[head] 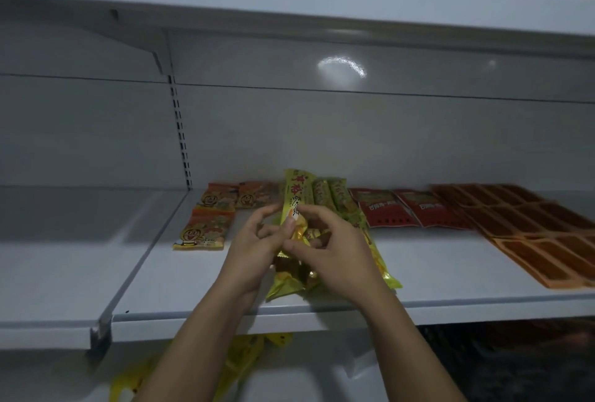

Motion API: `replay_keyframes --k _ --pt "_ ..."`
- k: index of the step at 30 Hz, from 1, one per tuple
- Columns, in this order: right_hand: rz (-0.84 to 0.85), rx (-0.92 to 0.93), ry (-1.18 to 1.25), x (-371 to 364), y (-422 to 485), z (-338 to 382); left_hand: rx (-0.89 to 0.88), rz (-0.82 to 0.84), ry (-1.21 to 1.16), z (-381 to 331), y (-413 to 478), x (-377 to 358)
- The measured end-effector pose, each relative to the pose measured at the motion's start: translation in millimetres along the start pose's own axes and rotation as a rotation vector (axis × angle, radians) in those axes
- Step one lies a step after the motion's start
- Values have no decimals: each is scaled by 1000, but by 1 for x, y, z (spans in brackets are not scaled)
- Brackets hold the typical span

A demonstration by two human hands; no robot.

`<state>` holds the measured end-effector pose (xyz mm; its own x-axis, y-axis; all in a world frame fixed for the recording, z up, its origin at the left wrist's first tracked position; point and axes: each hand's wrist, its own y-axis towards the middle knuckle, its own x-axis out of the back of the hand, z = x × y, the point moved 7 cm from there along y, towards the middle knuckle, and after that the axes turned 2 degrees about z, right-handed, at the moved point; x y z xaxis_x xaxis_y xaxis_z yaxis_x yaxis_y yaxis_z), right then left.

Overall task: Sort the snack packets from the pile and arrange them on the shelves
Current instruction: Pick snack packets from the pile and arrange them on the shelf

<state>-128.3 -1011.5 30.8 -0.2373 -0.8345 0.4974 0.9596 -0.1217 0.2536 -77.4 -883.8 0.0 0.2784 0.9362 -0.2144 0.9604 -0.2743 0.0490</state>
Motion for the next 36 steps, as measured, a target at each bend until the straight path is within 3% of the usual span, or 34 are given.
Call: replay_keyframes --k 7,11,14,16,29,36 --pt "-66 -26 -70 23 50 -9 -108 84 258 -17 35 -16" --pt "-41 -103 -15 31 83 -23 -147 121 560 -18 64 -12" --pt "21 -158 -161 28 110 -31 -141 111 887 -6 94 4" --pt "65 -177 -262 21 126 -33 -82 104 963 4 110 19" --pt "178 -173 -645 -18 169 -39 -82 188 862 47 139 34" --pt "201 -181 -678 -21 157 -34 -71 212 870 50 146 33"
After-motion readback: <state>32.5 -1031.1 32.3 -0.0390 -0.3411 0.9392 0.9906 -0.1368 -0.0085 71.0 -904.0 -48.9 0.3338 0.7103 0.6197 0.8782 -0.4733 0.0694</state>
